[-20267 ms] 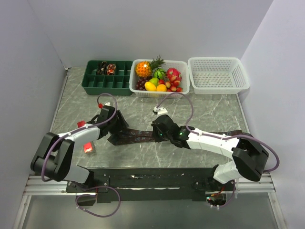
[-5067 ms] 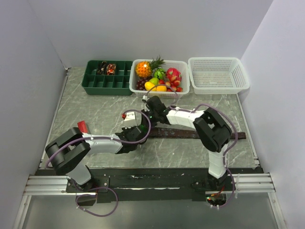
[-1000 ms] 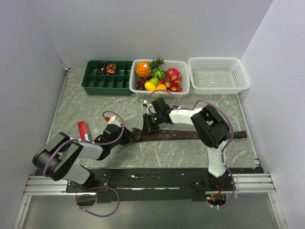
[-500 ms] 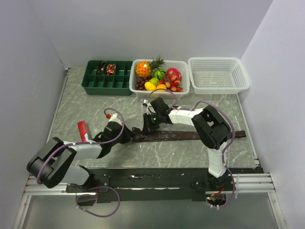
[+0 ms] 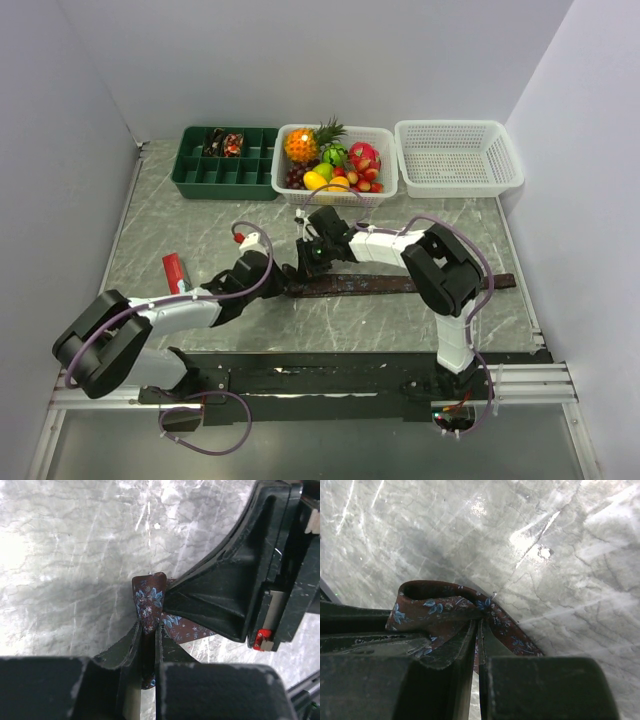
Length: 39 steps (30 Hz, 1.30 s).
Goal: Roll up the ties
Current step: Roll the tie at the center of the board.
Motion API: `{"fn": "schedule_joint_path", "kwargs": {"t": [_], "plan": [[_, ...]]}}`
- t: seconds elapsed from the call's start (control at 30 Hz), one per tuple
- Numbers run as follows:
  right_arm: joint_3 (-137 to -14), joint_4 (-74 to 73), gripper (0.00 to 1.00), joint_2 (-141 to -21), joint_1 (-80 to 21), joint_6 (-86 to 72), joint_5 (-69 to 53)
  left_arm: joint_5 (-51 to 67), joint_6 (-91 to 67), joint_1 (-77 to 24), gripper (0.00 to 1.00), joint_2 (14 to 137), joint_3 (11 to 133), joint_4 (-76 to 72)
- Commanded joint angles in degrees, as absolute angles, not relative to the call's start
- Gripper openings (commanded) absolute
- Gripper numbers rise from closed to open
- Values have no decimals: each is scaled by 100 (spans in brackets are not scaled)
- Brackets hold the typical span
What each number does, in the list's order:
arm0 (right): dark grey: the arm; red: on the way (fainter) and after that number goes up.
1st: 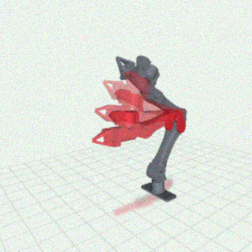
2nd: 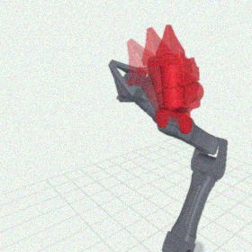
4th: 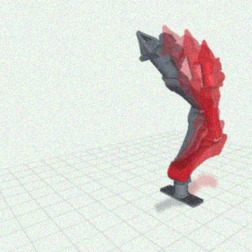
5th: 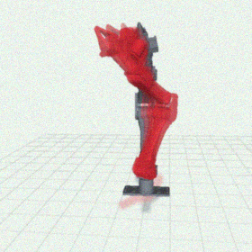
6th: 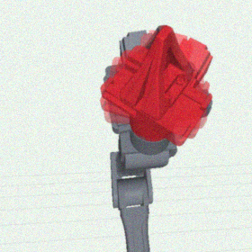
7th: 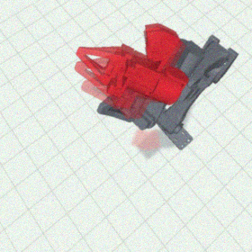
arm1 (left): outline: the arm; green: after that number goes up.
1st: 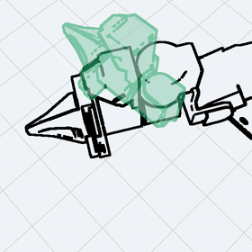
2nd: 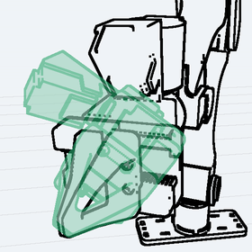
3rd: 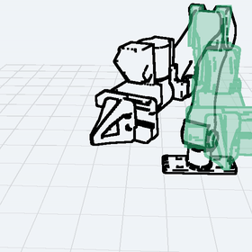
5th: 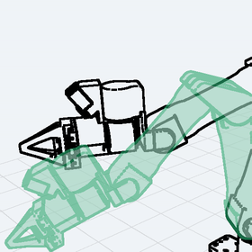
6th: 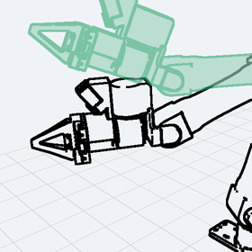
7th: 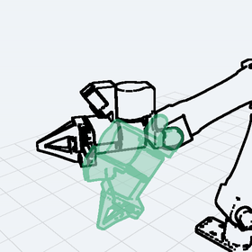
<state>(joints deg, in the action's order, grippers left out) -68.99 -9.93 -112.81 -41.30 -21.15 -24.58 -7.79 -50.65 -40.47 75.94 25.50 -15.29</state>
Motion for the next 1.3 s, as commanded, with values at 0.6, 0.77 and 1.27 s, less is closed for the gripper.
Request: {"fn": "schedule_joint_path", "kwargs": {"t": [0.6, 0.77, 1.27], "plan": [[-6636, -1213, 13, -10890, -4192, -2074, -1978, -3049, -4887, -4983, 1, 8446, 4842, 1379], [-6680, -1266, 13, -10776, -4175, -2039, -1916, -3392, -4869, -4992, 1, 8525, 4913, 1853], [-6574, -1064, 13, -10591, -4192, -2127, -2030, -3735, -4605, -5115, 1, 8709, 5326, 2399]]}}
